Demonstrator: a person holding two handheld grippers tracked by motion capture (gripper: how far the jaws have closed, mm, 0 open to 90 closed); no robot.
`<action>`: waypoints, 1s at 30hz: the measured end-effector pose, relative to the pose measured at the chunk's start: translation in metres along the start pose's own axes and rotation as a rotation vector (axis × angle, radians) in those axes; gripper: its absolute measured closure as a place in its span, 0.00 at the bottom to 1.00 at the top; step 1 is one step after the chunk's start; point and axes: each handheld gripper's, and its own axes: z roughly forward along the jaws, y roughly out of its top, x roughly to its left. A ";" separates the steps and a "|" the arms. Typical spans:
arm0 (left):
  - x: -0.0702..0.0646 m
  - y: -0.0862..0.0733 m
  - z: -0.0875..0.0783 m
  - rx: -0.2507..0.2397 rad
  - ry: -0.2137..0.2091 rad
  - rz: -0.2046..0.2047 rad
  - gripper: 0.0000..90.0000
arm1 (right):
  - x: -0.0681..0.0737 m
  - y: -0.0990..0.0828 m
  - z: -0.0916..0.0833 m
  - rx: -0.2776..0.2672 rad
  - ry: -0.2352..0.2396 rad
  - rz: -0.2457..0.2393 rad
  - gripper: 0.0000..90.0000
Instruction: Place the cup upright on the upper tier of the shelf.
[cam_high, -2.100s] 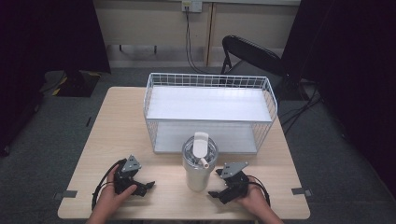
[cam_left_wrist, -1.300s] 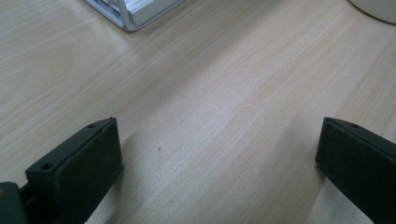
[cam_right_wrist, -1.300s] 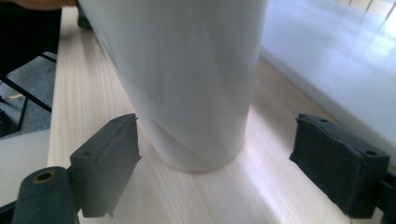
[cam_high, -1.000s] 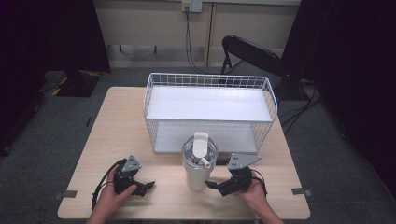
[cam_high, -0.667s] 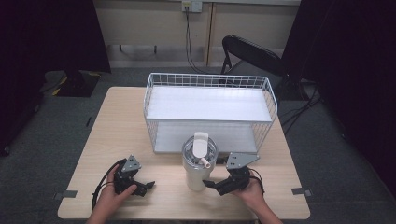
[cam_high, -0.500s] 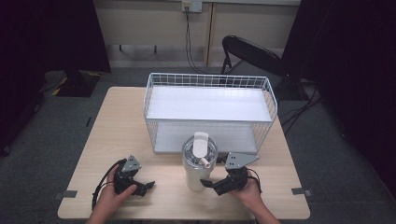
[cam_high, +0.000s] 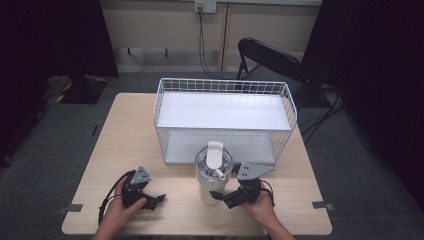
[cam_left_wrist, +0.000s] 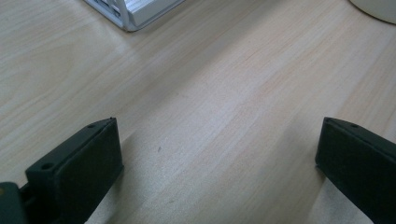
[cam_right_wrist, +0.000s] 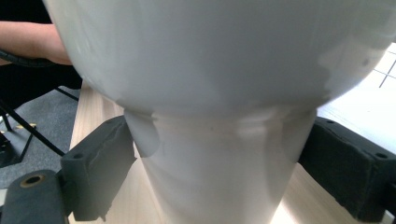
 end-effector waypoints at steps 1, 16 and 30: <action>0.000 0.000 0.000 0.000 0.000 -0.001 0.00 | 0.000 0.000 0.000 -0.004 0.002 0.005 0.11; 0.000 0.000 0.000 0.000 0.000 0.000 0.00 | -0.001 -0.004 0.008 -0.052 0.011 0.021 0.10; 0.000 0.000 0.000 0.000 0.000 0.000 0.00 | -0.008 -0.003 0.013 -0.051 0.062 0.022 0.09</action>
